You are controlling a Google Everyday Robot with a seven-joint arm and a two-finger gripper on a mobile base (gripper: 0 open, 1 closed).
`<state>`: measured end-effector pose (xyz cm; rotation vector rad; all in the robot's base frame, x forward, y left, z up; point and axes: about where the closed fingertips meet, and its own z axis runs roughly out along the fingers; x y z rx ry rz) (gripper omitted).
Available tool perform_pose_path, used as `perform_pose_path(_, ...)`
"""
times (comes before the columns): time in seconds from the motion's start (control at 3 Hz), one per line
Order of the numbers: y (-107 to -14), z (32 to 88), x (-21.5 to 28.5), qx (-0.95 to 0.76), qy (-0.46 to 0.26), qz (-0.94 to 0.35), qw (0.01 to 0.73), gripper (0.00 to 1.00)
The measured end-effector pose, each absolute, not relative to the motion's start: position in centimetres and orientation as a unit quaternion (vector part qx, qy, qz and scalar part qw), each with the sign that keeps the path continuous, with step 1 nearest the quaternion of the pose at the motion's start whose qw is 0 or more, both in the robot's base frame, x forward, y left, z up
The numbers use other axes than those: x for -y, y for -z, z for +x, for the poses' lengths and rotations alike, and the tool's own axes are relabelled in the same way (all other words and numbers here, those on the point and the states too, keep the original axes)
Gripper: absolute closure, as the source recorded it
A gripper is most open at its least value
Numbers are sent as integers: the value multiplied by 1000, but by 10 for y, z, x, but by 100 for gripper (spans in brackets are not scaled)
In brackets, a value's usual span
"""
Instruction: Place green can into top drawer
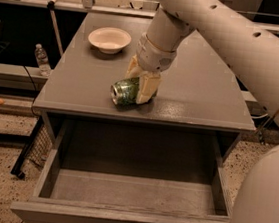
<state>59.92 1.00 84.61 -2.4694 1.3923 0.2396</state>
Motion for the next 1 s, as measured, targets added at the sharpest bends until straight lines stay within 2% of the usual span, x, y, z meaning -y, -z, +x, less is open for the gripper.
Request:
perform_pose_path(0.67,-875,556,10,-517,-49,-843,142,100)
perform_pose_path(1.0,-874,523,12,-542,-56,-827,136,100)
